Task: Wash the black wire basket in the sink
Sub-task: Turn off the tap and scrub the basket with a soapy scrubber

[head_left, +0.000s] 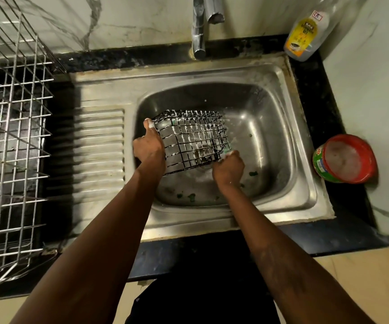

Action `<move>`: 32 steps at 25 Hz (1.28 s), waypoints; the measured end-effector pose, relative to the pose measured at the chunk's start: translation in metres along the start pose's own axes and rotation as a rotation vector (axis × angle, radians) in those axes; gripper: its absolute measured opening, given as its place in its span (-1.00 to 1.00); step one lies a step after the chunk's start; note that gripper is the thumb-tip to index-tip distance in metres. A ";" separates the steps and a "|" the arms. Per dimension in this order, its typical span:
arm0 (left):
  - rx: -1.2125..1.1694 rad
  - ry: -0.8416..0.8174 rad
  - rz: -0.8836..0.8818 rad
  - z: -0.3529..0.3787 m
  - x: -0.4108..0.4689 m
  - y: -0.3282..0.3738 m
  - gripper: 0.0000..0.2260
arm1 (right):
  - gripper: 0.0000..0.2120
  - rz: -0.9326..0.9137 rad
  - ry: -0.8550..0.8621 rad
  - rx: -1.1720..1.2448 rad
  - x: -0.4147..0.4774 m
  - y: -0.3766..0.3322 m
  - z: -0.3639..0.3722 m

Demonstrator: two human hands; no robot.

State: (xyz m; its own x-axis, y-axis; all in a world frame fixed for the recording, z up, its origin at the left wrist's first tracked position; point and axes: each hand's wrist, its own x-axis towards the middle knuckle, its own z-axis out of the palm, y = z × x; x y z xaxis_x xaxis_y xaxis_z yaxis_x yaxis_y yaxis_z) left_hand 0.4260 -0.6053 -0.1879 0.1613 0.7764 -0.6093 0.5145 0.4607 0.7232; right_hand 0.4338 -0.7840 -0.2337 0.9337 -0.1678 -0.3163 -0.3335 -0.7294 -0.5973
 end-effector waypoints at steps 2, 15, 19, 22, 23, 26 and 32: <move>-0.031 -0.003 -0.019 0.001 0.000 0.000 -0.23 | -0.75 -0.052 -0.031 0.088 -0.027 -0.008 0.000; -0.024 -0.012 -0.118 0.004 0.005 -0.002 -0.19 | -0.71 -0.517 -0.033 0.126 -0.062 -0.056 -0.002; 0.059 -0.056 -0.139 -0.003 -0.017 -0.014 -0.33 | -0.71 -0.721 -0.009 0.057 -0.058 -0.071 0.001; 0.123 -0.030 -0.106 0.002 -0.025 -0.008 -0.30 | -0.81 -0.735 0.054 0.081 -0.015 -0.091 0.000; 0.142 -0.037 -0.103 0.003 -0.025 -0.005 -0.29 | -0.84 -0.717 0.071 0.091 -0.004 -0.098 0.000; 0.198 -0.030 -0.058 0.008 -0.025 0.003 -0.31 | -0.86 -0.710 0.113 0.132 0.002 -0.101 0.000; 0.297 -0.019 -0.014 0.006 -0.032 0.007 -0.33 | -0.73 -0.804 0.056 0.156 -0.037 -0.058 -0.016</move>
State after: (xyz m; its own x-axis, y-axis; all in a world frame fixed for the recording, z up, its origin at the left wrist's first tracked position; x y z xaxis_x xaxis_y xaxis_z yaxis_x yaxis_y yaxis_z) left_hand 0.4291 -0.6291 -0.1654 0.1668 0.7614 -0.6264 0.7402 0.3230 0.5897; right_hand 0.4201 -0.7466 -0.1753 0.8991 0.3309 0.2864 0.4295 -0.5412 -0.7229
